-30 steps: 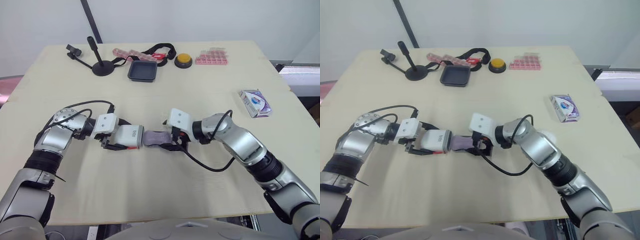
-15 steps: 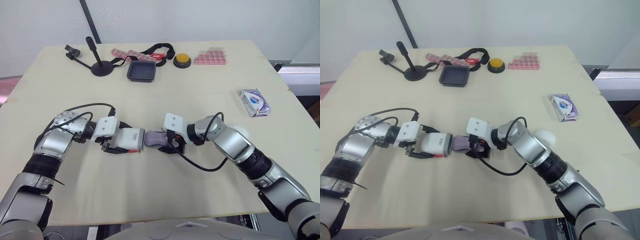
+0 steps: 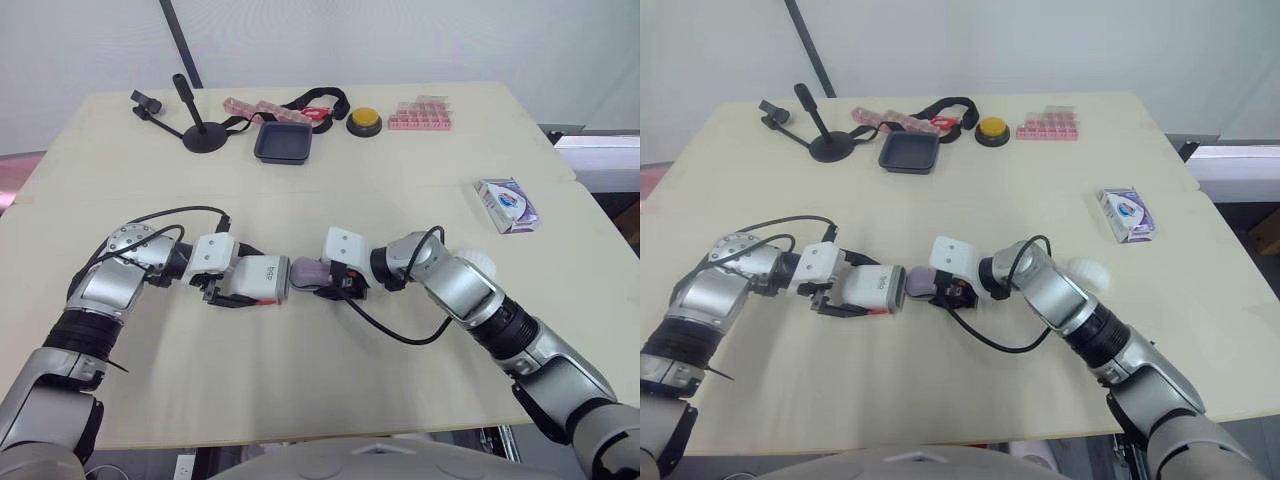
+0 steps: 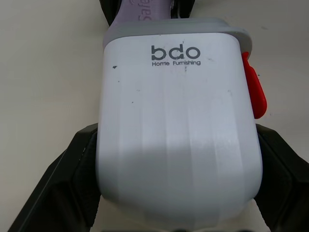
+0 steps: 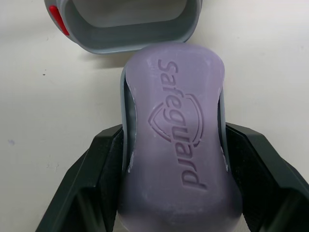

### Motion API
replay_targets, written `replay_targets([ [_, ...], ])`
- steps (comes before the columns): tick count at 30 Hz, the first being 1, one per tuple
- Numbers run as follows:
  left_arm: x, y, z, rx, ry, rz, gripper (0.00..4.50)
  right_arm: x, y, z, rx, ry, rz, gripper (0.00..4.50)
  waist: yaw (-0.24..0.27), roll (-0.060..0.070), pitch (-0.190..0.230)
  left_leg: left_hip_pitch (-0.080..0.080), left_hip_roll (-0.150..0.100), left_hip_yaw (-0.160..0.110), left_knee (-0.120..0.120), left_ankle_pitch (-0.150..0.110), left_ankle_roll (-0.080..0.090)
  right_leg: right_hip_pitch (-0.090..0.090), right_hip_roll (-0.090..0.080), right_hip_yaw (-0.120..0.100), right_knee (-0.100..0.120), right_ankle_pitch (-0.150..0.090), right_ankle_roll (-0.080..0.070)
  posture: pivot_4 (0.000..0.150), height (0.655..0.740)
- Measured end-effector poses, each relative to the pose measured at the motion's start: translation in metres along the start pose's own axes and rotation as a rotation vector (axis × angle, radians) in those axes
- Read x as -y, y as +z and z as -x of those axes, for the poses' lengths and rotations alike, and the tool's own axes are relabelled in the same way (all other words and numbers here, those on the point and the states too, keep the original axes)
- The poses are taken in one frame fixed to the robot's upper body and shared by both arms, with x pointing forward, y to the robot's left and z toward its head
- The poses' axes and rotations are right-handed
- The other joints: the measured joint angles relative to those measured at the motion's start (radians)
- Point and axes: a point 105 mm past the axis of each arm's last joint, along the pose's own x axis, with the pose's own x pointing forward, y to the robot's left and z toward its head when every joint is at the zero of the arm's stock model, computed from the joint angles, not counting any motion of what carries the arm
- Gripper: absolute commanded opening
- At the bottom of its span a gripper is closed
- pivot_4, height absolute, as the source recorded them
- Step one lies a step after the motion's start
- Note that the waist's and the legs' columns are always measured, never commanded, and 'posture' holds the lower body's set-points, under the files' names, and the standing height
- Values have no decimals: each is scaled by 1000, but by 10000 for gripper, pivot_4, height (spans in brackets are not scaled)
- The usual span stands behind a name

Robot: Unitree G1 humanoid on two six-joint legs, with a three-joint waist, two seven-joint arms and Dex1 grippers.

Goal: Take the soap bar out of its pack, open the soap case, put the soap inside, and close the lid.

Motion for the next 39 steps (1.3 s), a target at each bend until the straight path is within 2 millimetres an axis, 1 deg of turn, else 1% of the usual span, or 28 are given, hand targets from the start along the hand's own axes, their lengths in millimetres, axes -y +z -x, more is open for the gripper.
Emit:
replay_targets([
  [3, -1, 0, 0, 0, 3, 1, 34785, -2, -5, 7, 3, 4, -1, 25609, 6, 0, 0, 0, 0, -1, 0, 0, 0, 0, 0, 0, 0, 0, 0, 1500, 7400],
  [5, -2, 1, -2, 5, 3, 5, 34785, -5, -14, 21, -15, 19, 4, 25609, 15, 0, 0, 0, 0, -1, 0, 0, 0, 0, -2, -1, 0, 0, 0, 1500, 7400],
  [9, -6, 6, -8, 28, 0, 3, 34785, -5, -36, 58, -85, 34, 7, 25609, 26, 0, 0, -2, -1, -1, 0, 0, 1, -1, -2, 0, -2, 0, 0, 1500, 7400],
  [11, -10, 13, -16, 54, 0, 0, 34785, -5, -39, 69, -100, 43, 10, 25609, 26, 0, 0, -9, 0, -1, 1, 0, 1, 0, 0, 3, -5, 0, 0, 1500, 7400],
  [15, -12, 23, -34, 83, -13, 0, 34785, -5, -32, 84, -92, 45, 45, 25609, 25, 0, 0, -11, 1, 0, 2, 0, 1, 0, 2, 6, -5, 0, 0, 1500, 7400],
  [20, -9, 35, -53, 105, -41, 8, 34785, -3, -31, 91, -96, 30, 52, 25609, 31, 0, 0, -8, 3, -2, 3, 0, 1, 0, 2, 4, -4, 0, 0, 1500, 7400],
  [24, -4, 43, -72, 107, -70, 9, 34785, -5, -41, 99, -118, 21, 23, 25609, 36, 0, 0, -12, 1, -2, 4, 0, 1, 0, 3, 7, -6, 0, 0, 1500, 7400],
  [29, -4, 54, -88, 113, -71, -9, 34785, -6, -44, 104, -129, 27, 23, 25609, 39, 0, 0, -13, 2, -2, 5, 0, 1, 1, 3, 7, -6, 0, 0, 1500, 7400],
  [34, -6, 58, -92, 120, -59, 8, 34785, -7, -41, 104, -123, 31, 32, 25609, 39, 0, 0, -13, 2, -2, 6, 0, 1, 1, 4, 7, -6, 0, 0, 1500, 7400],
  [39, -7, 63, -95, 133, -55, 6, 34785, -4, -36, 105, -119, 25, 48, 25609, 41, 0, 0, -12, 2, -2, 6, 0, 1, 1, 4, 7, -5, 0, 0, 1500, 7400],
])
